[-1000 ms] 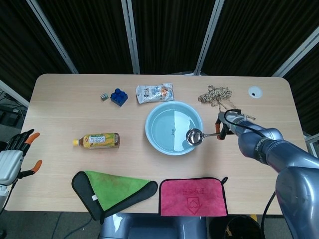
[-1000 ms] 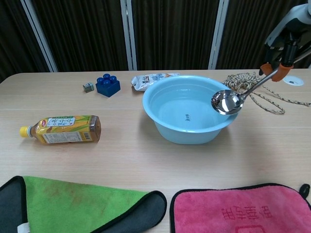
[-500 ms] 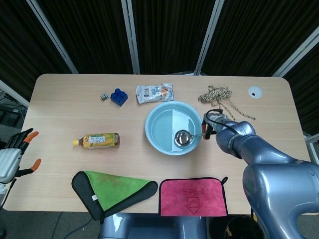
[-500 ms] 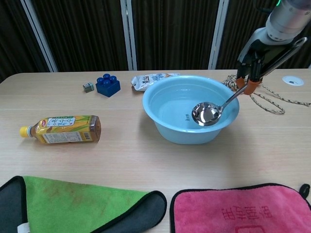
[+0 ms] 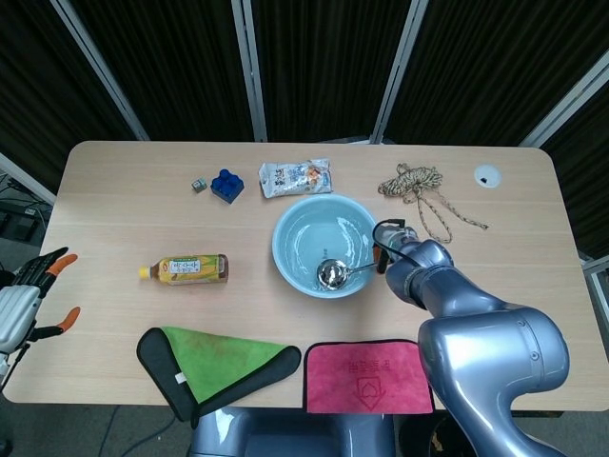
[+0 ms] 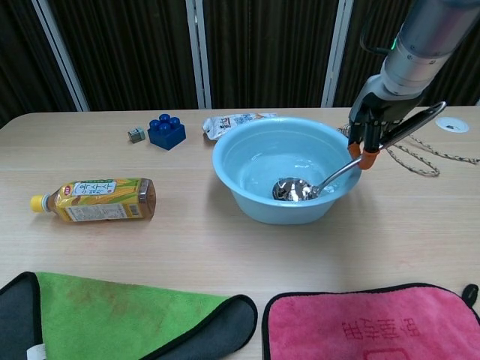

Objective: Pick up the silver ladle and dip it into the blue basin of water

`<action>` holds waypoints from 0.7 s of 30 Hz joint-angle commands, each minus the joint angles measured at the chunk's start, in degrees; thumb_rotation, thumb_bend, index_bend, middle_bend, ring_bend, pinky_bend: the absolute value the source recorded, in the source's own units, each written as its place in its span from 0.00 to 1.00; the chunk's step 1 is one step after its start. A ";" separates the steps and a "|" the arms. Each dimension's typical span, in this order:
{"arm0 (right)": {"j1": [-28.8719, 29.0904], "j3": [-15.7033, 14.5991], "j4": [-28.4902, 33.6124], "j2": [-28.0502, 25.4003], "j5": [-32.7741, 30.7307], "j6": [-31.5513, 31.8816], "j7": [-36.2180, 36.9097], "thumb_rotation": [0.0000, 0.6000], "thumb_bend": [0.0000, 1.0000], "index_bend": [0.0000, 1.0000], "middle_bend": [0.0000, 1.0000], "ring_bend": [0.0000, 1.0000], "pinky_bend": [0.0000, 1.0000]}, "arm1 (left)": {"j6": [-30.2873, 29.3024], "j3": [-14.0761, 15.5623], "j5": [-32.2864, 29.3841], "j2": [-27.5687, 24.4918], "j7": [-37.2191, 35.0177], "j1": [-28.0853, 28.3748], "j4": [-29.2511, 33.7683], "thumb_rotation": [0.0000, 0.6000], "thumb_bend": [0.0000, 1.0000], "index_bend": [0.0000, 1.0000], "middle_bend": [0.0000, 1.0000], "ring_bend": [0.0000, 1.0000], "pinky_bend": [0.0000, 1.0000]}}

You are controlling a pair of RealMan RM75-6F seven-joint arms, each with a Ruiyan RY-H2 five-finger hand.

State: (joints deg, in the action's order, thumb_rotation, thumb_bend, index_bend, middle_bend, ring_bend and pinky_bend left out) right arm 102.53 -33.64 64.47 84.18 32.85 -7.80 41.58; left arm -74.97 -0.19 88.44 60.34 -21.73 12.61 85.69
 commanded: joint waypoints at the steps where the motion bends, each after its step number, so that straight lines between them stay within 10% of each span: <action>1: 1.00 -0.79 0.87 1.25 1.05 0.85 1.99 1.00 0.49 0.72 0.03 0.00 0.00 | -0.17 0.19 0.45 -0.31 -1.14 0.09 -0.31 0.94 0.38 0.09 0.00 0.00 0.00; 21: 4.34 -3.45 0.52 6.52 3.27 2.15 9.28 1.00 0.49 0.72 0.03 0.00 0.00 | -2.46 0.81 2.37 -1.28 -5.90 -0.15 -1.74 0.94 0.38 0.09 0.00 0.00 0.00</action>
State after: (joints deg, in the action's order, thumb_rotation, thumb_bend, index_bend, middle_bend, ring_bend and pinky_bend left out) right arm 106.87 -37.08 65.05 90.66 36.06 -5.60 50.80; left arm -77.42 0.62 90.81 59.05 -27.63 12.46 83.95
